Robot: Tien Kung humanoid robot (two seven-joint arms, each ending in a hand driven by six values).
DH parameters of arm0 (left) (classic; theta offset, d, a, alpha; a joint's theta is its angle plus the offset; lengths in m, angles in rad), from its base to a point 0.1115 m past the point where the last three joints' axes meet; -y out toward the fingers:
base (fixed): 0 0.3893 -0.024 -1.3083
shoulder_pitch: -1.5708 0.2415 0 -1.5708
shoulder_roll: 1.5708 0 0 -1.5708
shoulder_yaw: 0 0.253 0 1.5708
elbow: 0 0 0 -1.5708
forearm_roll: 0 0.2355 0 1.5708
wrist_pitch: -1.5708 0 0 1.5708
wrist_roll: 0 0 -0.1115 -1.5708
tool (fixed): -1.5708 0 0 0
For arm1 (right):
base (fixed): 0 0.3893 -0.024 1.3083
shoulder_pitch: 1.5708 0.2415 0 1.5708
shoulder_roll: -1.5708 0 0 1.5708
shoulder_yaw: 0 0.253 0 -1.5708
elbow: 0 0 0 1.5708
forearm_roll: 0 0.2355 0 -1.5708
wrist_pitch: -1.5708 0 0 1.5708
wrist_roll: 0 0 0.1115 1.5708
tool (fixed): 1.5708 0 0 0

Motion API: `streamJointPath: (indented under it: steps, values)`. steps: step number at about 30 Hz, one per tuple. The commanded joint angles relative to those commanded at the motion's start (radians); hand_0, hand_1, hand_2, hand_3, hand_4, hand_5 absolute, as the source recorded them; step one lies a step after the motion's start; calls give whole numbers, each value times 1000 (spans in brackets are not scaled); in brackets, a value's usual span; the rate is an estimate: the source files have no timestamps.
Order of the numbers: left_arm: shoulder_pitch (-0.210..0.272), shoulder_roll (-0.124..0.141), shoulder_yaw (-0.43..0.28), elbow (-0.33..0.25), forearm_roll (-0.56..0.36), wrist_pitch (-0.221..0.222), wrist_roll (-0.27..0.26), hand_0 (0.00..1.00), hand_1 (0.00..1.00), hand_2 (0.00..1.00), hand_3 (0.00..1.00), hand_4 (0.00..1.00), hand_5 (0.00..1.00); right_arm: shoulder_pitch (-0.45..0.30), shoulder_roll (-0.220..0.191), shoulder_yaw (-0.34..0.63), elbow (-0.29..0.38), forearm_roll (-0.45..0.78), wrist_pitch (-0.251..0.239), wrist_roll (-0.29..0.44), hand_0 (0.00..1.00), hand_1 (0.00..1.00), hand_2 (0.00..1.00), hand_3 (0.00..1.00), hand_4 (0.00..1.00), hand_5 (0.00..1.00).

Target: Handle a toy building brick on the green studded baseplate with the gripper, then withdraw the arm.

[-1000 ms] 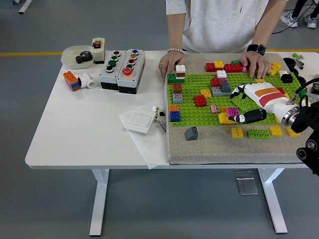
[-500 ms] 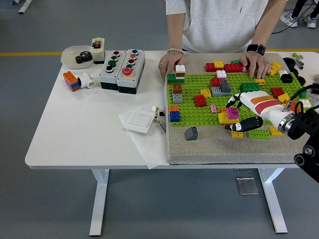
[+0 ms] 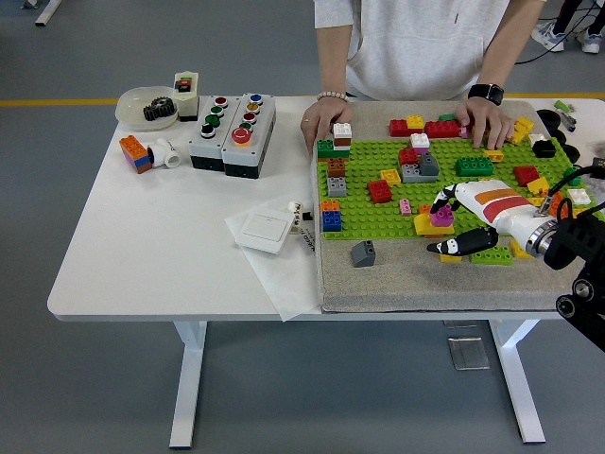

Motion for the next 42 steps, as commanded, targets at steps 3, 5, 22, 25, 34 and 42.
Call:
streamJointPath:
  steps: [3, 5, 22, 25, 34, 42]
  values:
    - [1, 0, -1, 0, 2, 0, 1, 808, 804, 781, 618, 648, 647, 3, 4, -3, -11, 4, -1, 1, 563, 586, 641, 598, 953, 414]
    - [1, 0, -2, -1, 4, -1, 2, 808, 804, 781, 618, 648, 647, 3, 6, -3, -17, 4, -1, 1, 563, 586, 641, 598, 953, 414]
    - [-1, 1, -2, -1, 5, -1, 1, 809, 804, 780, 618, 648, 647, 5, 10, -12, -12, 5, 1, 2, 562, 584, 630, 594, 947, 412]
    - [-1, 1, -1, -1, 4, 0, 1, 809, 804, 781, 618, 648, 647, 8, 11, -14, -9, 2, 1, 2, 562, 584, 630, 594, 947, 412]
    - [-4, 2, 1, -1, 0, 0, -1, 809, 804, 781, 618, 648, 647, 16, 15, -25, -17, 1, 5, 1, 563, 584, 630, 592, 947, 412]
    - [-5, 2, 4, -1, -4, 1, -2, 809, 804, 781, 618, 648, 646, 26, 24, -35, -40, -1, 7, 3, 560, 584, 632, 593, 948, 412]
